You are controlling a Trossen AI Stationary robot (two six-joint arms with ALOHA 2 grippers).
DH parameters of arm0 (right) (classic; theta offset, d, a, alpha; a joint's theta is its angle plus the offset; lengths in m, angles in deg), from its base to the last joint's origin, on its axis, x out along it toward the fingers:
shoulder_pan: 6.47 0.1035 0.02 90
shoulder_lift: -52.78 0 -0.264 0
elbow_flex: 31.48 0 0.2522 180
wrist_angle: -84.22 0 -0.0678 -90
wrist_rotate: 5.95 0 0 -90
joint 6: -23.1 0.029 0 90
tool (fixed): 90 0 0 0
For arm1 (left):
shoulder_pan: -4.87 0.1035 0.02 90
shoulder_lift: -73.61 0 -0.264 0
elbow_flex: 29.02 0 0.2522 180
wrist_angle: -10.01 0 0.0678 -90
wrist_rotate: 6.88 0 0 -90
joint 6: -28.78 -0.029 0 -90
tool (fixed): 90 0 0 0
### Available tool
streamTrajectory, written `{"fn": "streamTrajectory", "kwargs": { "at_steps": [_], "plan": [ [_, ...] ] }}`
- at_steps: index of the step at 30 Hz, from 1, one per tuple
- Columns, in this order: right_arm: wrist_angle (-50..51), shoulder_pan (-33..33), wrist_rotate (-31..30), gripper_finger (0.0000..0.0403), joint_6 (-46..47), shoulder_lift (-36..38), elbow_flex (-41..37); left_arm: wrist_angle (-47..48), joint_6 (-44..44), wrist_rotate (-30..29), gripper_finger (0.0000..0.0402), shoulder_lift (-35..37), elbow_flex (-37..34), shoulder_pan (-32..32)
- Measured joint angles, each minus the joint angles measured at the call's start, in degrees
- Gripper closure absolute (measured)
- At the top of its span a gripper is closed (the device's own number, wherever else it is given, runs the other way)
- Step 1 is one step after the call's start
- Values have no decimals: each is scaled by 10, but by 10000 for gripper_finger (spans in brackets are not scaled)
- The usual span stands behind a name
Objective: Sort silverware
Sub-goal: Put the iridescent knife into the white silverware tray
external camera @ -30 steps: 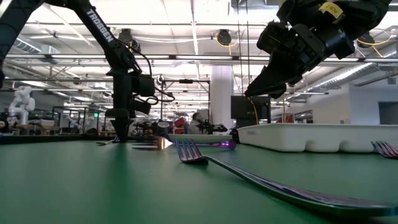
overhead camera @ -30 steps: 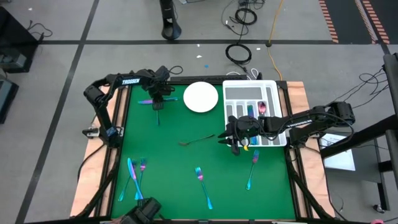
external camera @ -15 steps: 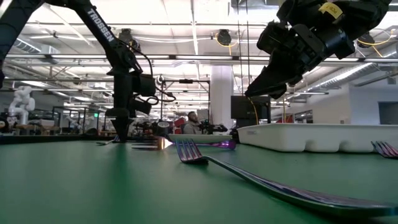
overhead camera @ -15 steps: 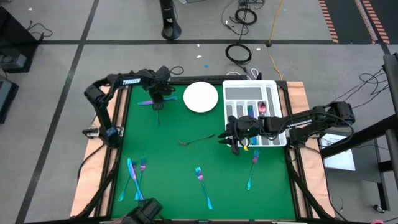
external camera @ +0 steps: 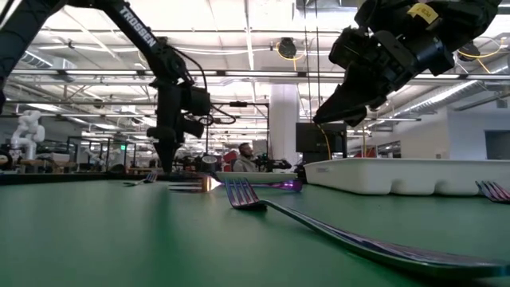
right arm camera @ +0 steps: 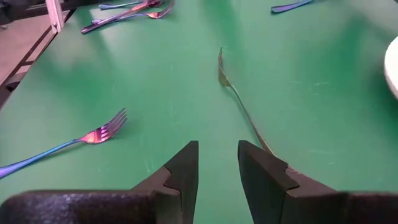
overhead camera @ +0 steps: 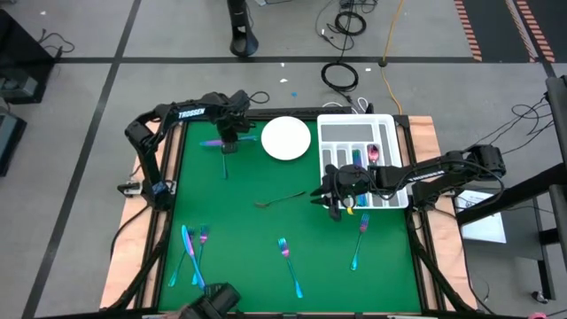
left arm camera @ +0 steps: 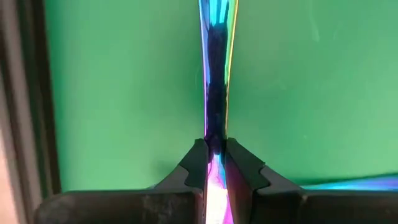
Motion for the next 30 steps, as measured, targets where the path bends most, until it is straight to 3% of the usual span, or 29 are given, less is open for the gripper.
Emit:
{"fn": "streamTrajectory", "kwargs": {
  "at_steps": [12,18,22,30],
  "plan": [
    [-21,-35,-4,299,8,0,32,170,47,2,372,17,47,-50],
    [75,-75,0,295,46,0,88,185,64,3,372,83,48,-110],
    [120,-102,4,285,119,0,114,180,77,3,372,139,48,-172],
    [95,-142,123,224,247,0,128,106,130,-15,372,216,48,-314]
  ]
}}
